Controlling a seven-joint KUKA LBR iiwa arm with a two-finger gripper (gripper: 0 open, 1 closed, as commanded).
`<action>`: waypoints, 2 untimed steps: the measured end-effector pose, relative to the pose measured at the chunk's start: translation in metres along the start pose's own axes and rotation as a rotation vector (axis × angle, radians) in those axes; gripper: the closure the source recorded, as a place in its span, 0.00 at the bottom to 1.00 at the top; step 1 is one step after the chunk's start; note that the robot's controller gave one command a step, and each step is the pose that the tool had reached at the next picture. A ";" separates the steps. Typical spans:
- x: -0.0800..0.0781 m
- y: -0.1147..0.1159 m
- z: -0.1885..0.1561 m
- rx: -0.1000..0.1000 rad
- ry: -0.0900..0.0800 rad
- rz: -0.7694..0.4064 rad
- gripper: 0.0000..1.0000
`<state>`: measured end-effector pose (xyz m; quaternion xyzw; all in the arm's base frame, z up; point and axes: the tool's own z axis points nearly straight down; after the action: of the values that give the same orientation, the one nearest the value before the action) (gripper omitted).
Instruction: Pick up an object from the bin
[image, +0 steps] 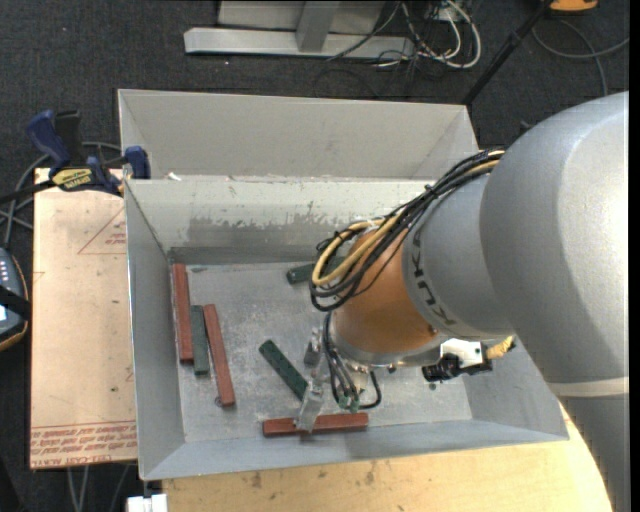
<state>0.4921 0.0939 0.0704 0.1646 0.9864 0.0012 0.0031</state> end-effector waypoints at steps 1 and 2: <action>0.000 0.001 -0.001 0.000 0.003 -0.005 1.00; 0.010 0.023 -0.001 0.000 0.001 -0.456 1.00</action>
Offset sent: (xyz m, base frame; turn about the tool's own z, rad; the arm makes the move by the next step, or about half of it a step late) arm 0.0000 0.0000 0.0000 0.0000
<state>0.4903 0.1191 0.0714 -0.0628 0.9980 0.0006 0.0028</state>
